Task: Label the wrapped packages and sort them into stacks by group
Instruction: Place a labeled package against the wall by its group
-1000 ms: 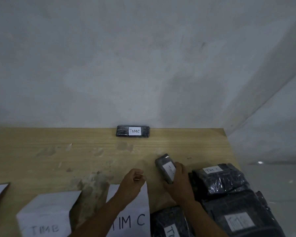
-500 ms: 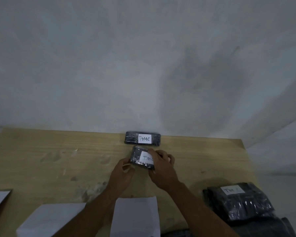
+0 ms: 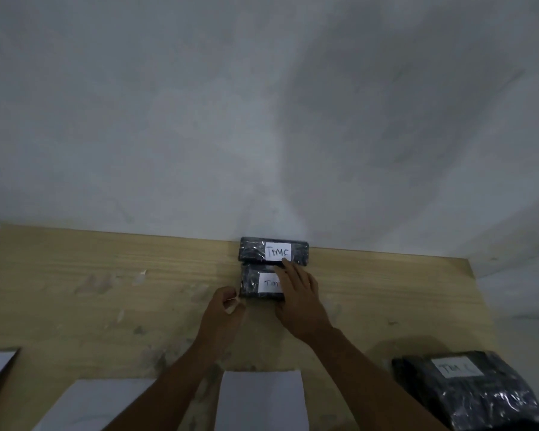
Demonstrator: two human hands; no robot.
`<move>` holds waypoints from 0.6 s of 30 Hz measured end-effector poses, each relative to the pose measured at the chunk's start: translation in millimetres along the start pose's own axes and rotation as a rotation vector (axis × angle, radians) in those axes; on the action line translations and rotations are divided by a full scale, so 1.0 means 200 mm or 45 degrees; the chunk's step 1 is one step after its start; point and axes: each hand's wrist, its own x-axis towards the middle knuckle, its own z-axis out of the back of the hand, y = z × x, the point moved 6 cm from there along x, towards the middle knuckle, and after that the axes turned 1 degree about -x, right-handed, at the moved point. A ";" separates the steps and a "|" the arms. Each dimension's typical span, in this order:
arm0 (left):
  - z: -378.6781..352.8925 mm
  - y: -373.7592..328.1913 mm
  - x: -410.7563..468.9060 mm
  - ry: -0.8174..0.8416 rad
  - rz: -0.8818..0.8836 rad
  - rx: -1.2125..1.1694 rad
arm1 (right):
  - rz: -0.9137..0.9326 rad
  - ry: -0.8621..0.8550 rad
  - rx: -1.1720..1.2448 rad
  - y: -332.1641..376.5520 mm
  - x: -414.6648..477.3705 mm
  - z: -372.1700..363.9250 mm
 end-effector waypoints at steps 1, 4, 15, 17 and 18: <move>0.01 0.01 -0.01 -0.013 0.012 -0.027 | -0.011 -0.010 0.008 0.00 -0.01 0.01; 0.03 0.02 -0.08 -0.074 0.020 -0.037 | -0.062 -0.138 0.085 -0.01 -0.11 0.08; -0.08 0.05 -0.65 0.107 -0.216 0.120 | -0.340 0.464 0.536 -0.16 -0.89 0.15; -0.11 0.07 -0.76 0.134 -0.275 0.159 | -0.338 0.659 0.418 -0.17 -1.02 0.12; -0.15 0.09 -0.83 0.170 -0.280 0.163 | -0.336 0.737 0.314 -0.18 -1.10 0.10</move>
